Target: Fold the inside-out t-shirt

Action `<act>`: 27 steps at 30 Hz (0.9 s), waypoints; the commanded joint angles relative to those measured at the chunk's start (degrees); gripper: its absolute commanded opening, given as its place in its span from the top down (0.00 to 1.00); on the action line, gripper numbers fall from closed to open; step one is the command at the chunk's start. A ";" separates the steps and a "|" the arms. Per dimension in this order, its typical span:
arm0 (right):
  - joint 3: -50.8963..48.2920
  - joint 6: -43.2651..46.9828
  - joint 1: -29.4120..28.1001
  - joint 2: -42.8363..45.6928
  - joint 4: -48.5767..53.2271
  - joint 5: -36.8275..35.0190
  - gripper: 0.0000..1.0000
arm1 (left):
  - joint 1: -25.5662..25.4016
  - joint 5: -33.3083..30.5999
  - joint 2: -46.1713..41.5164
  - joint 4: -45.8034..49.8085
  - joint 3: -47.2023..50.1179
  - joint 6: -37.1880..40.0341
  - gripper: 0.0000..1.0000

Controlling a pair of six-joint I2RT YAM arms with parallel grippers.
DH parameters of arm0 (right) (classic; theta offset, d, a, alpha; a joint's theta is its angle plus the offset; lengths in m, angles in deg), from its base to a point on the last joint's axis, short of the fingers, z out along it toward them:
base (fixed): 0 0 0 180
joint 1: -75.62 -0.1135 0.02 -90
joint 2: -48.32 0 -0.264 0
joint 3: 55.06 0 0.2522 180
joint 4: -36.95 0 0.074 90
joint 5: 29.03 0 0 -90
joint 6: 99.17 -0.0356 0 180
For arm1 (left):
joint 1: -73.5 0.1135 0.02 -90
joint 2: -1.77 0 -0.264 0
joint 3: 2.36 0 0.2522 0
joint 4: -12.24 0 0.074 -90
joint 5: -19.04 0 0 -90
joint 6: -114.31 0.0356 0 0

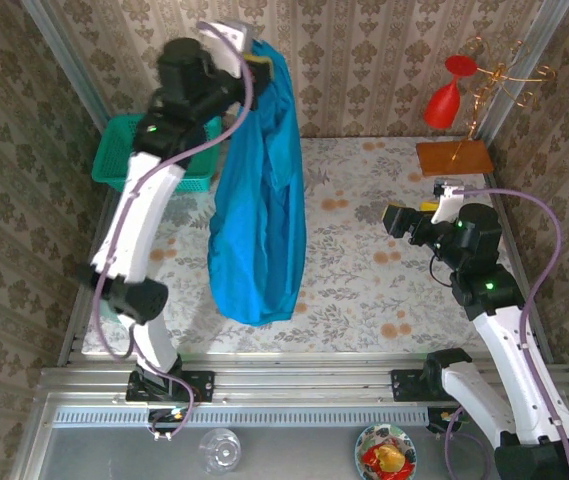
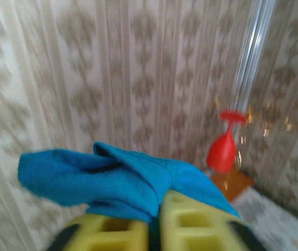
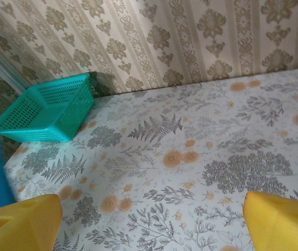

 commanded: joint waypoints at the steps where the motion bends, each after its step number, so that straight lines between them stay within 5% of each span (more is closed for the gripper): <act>1: -0.23 -3.92 -0.33 -1.91 2.64 -1.27 0.13 | -0.47 5.51 6.09 6.96 1.14 -5.06 0.63; 5: -0.76 -6.78 -1.05 -4.87 2.77 0.60 0.17 | -1.64 5.49 6.74 8.40 6.86 -5.56 0.57; 11: -0.89 -11.40 -4.39 -12.05 0.26 1.05 0.19 | -1.94 2.18 -3.03 -0.41 28.66 -5.50 0.41; 21: 8.98 -14.01 -13.17 -34.31 -0.94 3.97 0.28 | 0.82 -6.82 -14.75 1.68 57.30 -6.22 0.40; 27: 18.09 -15.39 -18.22 -50.37 0.51 2.84 0.29 | 8.49 -3.64 -20.46 -3.86 73.32 -10.38 0.40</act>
